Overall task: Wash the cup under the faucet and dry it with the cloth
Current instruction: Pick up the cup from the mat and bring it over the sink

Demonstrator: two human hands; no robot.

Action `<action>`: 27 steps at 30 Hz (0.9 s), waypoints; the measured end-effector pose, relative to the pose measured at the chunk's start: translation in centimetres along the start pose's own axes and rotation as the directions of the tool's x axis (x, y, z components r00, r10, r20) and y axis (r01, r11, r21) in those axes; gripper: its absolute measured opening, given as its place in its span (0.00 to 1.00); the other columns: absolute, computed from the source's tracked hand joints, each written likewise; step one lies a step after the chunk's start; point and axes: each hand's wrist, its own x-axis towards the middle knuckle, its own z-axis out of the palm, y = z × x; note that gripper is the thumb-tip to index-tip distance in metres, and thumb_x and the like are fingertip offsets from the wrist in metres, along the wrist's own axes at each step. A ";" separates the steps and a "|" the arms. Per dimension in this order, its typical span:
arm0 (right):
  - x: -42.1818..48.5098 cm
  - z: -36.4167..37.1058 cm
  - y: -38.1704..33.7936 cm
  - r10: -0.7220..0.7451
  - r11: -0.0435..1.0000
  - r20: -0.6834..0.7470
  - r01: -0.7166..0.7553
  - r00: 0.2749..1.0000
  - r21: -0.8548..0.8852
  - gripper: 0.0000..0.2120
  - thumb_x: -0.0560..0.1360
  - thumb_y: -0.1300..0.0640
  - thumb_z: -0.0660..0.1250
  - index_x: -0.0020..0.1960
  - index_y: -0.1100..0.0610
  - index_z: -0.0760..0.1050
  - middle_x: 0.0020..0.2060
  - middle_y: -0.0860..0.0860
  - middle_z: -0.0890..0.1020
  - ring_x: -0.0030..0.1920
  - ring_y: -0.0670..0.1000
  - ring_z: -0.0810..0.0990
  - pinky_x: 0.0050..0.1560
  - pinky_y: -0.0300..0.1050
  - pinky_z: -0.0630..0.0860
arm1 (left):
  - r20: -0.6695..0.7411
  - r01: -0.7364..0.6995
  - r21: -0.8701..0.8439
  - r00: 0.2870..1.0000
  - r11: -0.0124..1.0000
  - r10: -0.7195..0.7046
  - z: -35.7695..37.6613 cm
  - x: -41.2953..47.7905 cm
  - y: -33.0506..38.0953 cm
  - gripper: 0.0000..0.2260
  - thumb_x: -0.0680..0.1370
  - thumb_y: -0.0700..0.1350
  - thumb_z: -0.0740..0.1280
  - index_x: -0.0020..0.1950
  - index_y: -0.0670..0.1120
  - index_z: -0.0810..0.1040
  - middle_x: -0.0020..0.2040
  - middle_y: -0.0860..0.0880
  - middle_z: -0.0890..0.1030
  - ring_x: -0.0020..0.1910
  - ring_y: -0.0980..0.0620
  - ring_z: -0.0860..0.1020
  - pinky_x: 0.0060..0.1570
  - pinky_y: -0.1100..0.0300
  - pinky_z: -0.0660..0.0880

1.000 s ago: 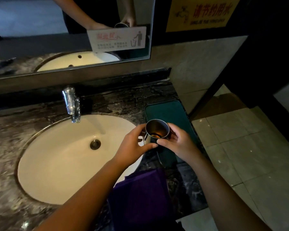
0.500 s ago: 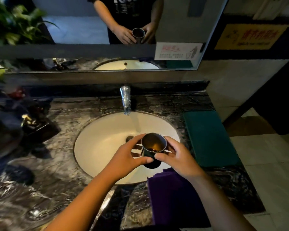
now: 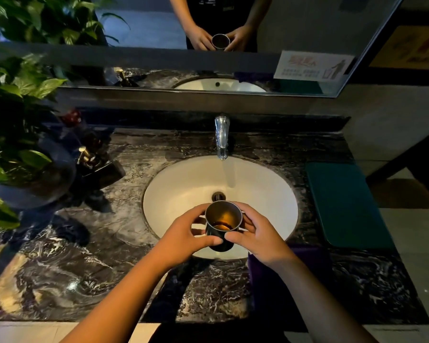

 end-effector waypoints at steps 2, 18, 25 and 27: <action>0.2 0.2 0.0 0.009 1.000 0.005 -0.009 1.000 -0.001 0.29 0.72 0.52 0.77 0.71 0.43 0.72 0.64 0.43 0.80 0.68 0.46 0.77 0.71 0.56 0.74 | -0.006 0.001 -0.008 1.000 1.000 -0.001 -0.1 -0.1 -0.1 0.29 0.72 0.46 0.79 0.70 0.59 0.74 0.64 0.60 0.79 0.63 0.59 0.78 0.60 0.60 0.79; 0.5 -0.2 -0.1 0.005 1.000 0.004 -0.005 1.000 0.020 0.32 0.69 0.45 0.76 0.72 0.42 0.71 0.66 0.42 0.79 0.69 0.47 0.76 0.71 0.56 0.74 | -0.005 0.011 -0.072 1.000 0.997 -0.012 0.2 0.6 0.3 0.28 0.71 0.45 0.79 0.69 0.56 0.75 0.62 0.59 0.81 0.62 0.56 0.79 0.61 0.55 0.80; 1.3 -0.3 -0.2 0.002 0.999 0.011 -0.002 1.000 0.036 0.31 0.70 0.49 0.77 0.71 0.42 0.71 0.65 0.43 0.80 0.68 0.47 0.77 0.71 0.54 0.74 | 0.023 0.014 -0.095 1.000 0.995 -0.012 0.1 1.4 0.2 0.28 0.72 0.42 0.79 0.68 0.54 0.74 0.63 0.57 0.80 0.64 0.60 0.77 0.58 0.57 0.80; 1.7 -0.3 -0.2 0.010 0.999 0.012 -0.010 1.000 0.038 0.32 0.70 0.48 0.77 0.71 0.41 0.71 0.65 0.42 0.80 0.68 0.47 0.76 0.71 0.54 0.74 | 0.041 0.015 -0.093 0.999 0.996 -0.011 -0.2 2.0 0.1 0.27 0.72 0.42 0.79 0.66 0.54 0.73 0.63 0.57 0.80 0.64 0.62 0.76 0.55 0.59 0.80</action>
